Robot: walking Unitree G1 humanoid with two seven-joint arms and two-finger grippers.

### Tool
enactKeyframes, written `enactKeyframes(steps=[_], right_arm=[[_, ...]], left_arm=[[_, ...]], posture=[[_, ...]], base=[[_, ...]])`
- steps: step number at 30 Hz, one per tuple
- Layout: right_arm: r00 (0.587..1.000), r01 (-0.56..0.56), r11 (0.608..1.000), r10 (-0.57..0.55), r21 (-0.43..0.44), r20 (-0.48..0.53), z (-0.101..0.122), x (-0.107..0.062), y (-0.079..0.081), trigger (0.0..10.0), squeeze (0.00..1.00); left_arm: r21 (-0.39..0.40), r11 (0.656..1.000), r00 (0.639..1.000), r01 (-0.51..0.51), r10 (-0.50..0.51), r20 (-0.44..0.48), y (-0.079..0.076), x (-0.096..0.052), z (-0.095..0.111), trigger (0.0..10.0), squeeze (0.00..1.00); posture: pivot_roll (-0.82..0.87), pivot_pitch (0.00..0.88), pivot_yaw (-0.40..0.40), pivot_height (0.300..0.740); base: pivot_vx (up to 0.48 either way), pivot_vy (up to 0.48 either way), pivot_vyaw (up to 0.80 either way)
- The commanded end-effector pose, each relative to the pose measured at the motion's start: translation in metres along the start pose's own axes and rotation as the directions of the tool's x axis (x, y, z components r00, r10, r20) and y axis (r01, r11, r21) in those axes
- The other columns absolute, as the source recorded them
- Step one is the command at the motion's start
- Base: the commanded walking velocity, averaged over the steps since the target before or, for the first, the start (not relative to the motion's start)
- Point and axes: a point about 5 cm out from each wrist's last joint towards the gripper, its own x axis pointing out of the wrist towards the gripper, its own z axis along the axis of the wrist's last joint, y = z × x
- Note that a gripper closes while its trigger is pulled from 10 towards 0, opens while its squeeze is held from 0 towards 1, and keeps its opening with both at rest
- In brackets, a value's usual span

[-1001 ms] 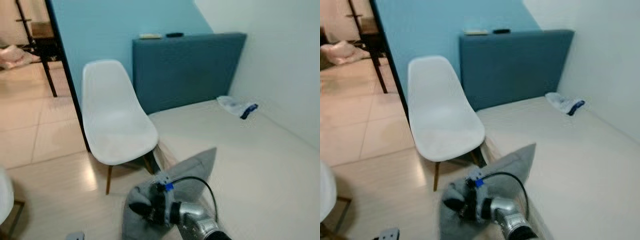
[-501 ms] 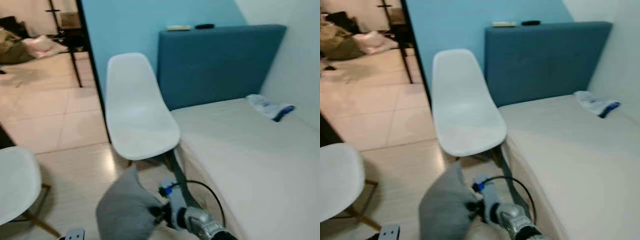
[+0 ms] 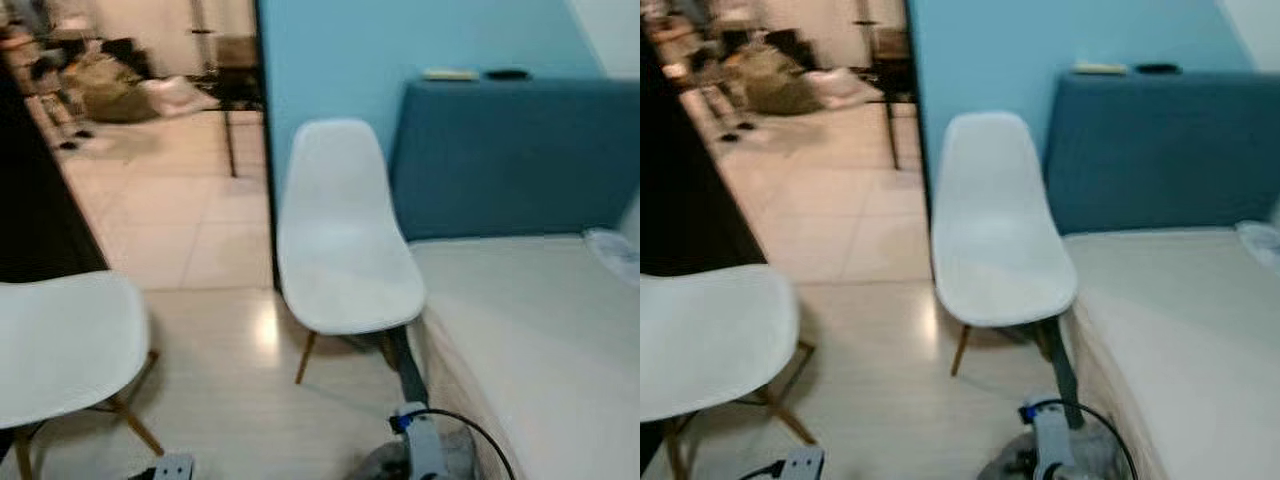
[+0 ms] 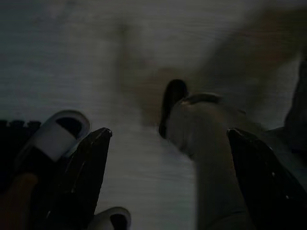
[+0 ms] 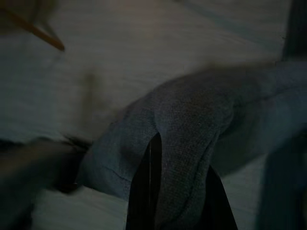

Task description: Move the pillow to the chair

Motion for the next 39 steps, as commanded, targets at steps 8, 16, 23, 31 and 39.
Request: enactKeyframes(steps=[8, 16, 23, 31, 39], right_arm=[[0.998, 0.046, 0.998, -0.045, 0.031, -0.039, -0.015, -0.004, -0.007, 10.0, 0.00], [0.998, 0.044, 0.999, -0.044, 0.000, -0.039, -0.014, -0.004, -0.007, 10.0, 0.00], [0.999, 0.031, 0.999, -0.032, -0.020, -0.042, -0.015, -0.003, -0.004, 10.0, 0.00], [0.999, 0.014, 0.999, -0.016, -0.045, -0.048, -0.016, -0.004, -0.004, 10.0, 0.00], [0.998, -0.004, 0.998, -0.001, -0.069, -0.063, -0.018, -0.003, -0.001, 10.0, 0.00]], left_arm=[[0.066, 0.996, 0.997, 0.062, -0.064, 0.034, -0.014, 0.004, 0.016, 10.0, 0.00], [0.059, 0.995, 0.996, 0.083, -0.085, 0.026, -0.019, 0.004, 0.016, 10.0, 0.00], [0.045, 0.995, 0.996, 0.093, -0.093, 0.003, -0.020, 0.003, 0.009, 10.0, 0.00], [0.040, 0.995, 0.995, 0.097, -0.096, -0.009, -0.017, 0.002, 0.005, 10.0, 0.00], [0.005, 0.997, 0.997, 0.075, -0.075, 0.009, -0.014, 0.003, 0.010, 10.0, 0.00]], posture=[[0.02, 0.000, -0.038, 0.740], [0.01, 0.000, -0.035, 0.740], [0.02, 0.000, -0.040, 0.740], [0.02, 0.000, -0.042, 0.740], [0.02, 0.000, -0.041, 0.740]], base=[[0.000, 0.000, 0.71], [0.000, 0.000, 0.71], [0.000, -0.036, 0.56], [0.000, -0.414, 0.00], [0.000, -0.059, 0.70]])
